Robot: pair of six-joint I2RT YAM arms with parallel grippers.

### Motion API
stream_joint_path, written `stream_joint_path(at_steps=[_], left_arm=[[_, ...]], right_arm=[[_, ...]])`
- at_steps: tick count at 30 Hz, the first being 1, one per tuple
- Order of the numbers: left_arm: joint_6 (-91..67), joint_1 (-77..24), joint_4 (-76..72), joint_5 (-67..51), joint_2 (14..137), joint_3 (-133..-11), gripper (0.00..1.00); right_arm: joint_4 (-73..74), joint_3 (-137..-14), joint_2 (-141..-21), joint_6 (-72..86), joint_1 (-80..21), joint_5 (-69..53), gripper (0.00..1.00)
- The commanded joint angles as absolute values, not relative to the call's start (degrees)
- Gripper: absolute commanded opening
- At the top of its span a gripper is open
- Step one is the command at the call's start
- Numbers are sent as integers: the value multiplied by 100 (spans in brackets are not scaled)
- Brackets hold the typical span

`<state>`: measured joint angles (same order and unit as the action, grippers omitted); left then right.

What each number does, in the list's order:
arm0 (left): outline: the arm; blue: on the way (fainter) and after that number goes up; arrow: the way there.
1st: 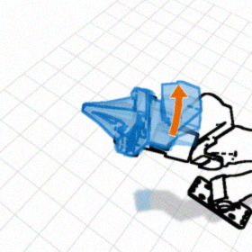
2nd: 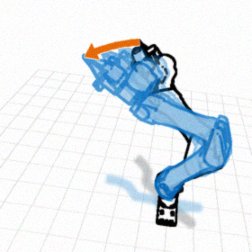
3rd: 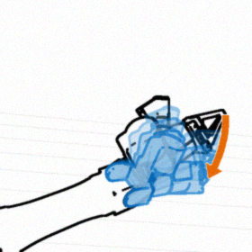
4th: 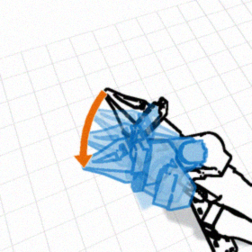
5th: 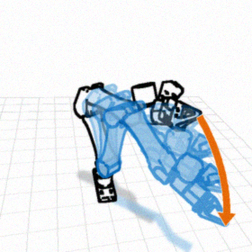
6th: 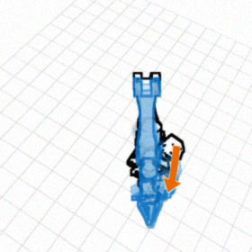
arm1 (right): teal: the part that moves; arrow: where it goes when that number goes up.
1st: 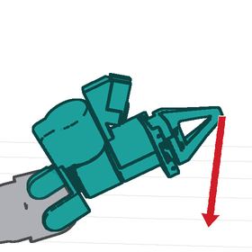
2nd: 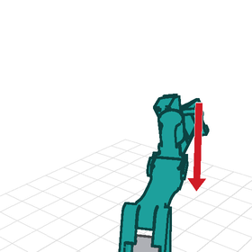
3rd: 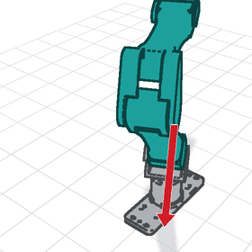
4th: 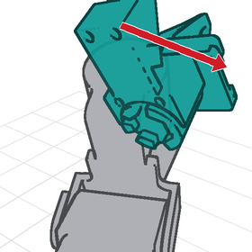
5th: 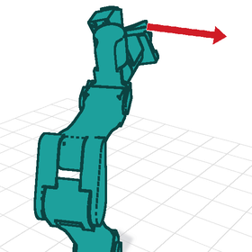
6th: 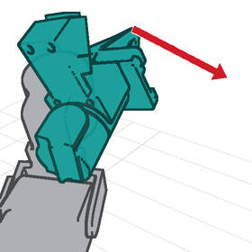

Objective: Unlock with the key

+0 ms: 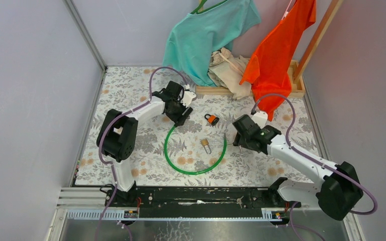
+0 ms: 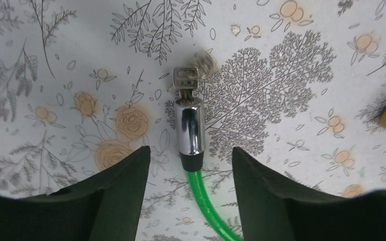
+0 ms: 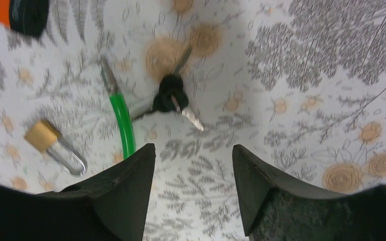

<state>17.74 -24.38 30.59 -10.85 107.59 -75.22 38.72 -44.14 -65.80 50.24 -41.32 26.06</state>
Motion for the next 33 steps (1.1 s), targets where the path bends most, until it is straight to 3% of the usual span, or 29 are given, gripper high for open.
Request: stream_joint_path(at_steps=[1,2,7,17,33], left_arm=[[1901,-2428,2754,-896,10412,-7398,95],[1911,-2426,2778,-924,10353,-7381,99],[2009,-2401,3153,-1166,10031,-7612,100],[1552,-2000,3768,-1138,9187,-8230,100],[1625,-1858,3895,-405,8147,-7800,100]], right_arm=[[3361,-4715,-6944,4508,-3474,2495,62],[3241,-4745,-7063,4444,-3371,2440,60],[3020,-5239,-7909,4124,-3100,1901,50],[2970,-5495,-8976,3899,-2998,1467,45],[2812,-5068,-9232,3670,-2817,1193,24]])
